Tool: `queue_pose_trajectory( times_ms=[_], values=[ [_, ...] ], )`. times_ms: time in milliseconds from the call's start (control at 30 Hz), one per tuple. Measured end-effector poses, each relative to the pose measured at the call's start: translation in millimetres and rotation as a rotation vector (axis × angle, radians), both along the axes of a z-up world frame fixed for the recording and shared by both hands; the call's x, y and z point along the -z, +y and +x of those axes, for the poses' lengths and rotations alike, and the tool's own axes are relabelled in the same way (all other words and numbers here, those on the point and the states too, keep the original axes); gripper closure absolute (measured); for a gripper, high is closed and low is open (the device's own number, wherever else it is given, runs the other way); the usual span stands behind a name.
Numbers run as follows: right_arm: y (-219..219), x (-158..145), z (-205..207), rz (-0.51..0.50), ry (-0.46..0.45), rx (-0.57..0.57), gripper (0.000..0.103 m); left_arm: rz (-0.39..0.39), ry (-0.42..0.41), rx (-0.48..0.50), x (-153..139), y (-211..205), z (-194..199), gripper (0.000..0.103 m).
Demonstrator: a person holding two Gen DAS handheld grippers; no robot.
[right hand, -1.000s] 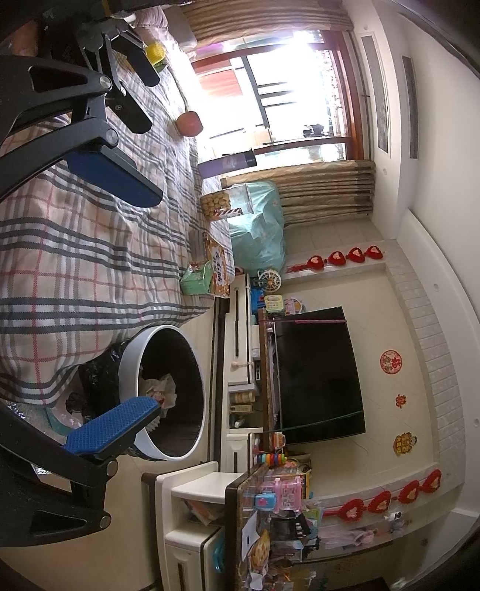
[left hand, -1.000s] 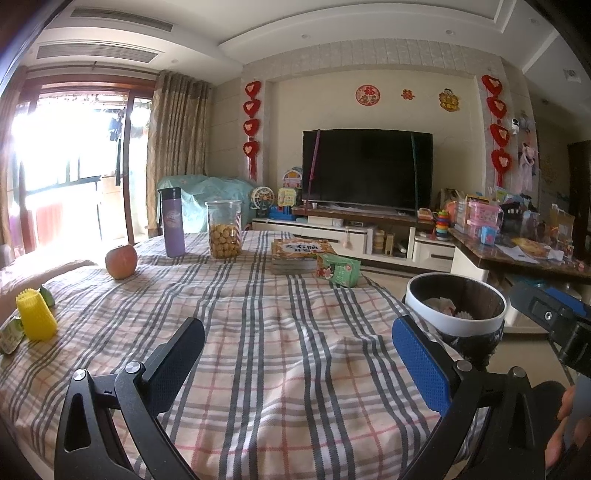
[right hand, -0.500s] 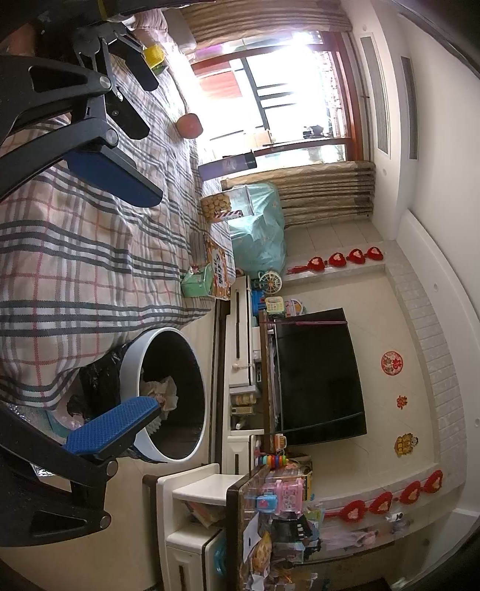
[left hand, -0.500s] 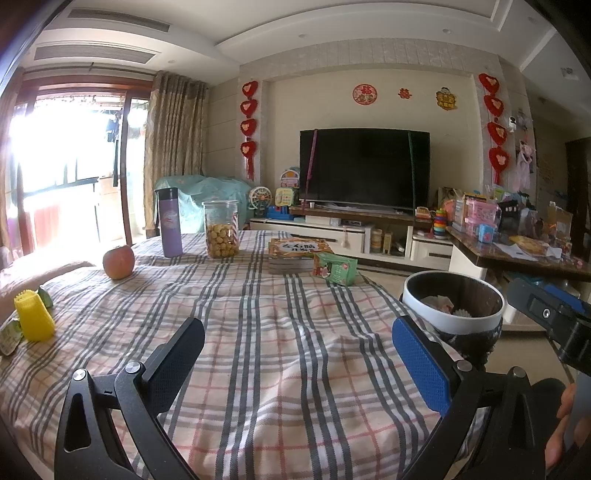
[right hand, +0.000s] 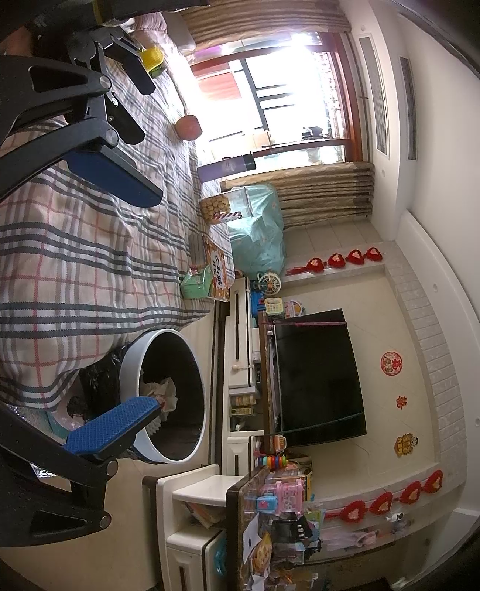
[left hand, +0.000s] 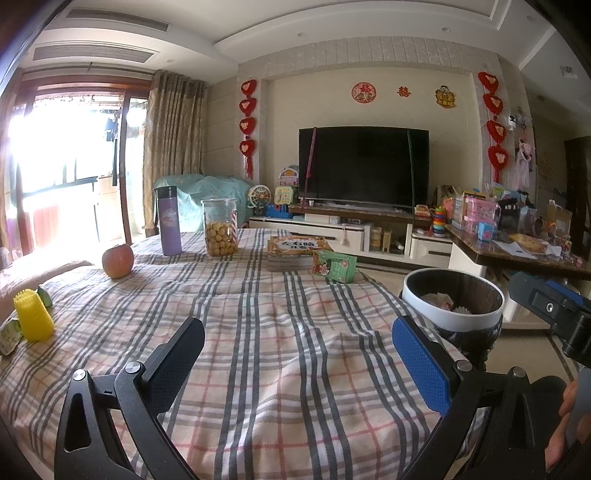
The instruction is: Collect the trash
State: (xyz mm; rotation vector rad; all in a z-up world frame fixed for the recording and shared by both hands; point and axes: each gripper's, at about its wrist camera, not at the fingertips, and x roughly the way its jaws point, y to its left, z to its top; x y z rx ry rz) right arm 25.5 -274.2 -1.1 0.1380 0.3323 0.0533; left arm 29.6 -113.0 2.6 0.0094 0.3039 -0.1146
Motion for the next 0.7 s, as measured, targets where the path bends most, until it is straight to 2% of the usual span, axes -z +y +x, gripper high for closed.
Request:
queue_pose_trajectory(
  times_ms=[700],
  values=[
    [7.8, 3.4, 5.3, 0.018, 0.026, -0.008, 0.000, -0.013, 0.030, 0.008, 5.9, 4.1, 8.3, 0.001]
  ],
)
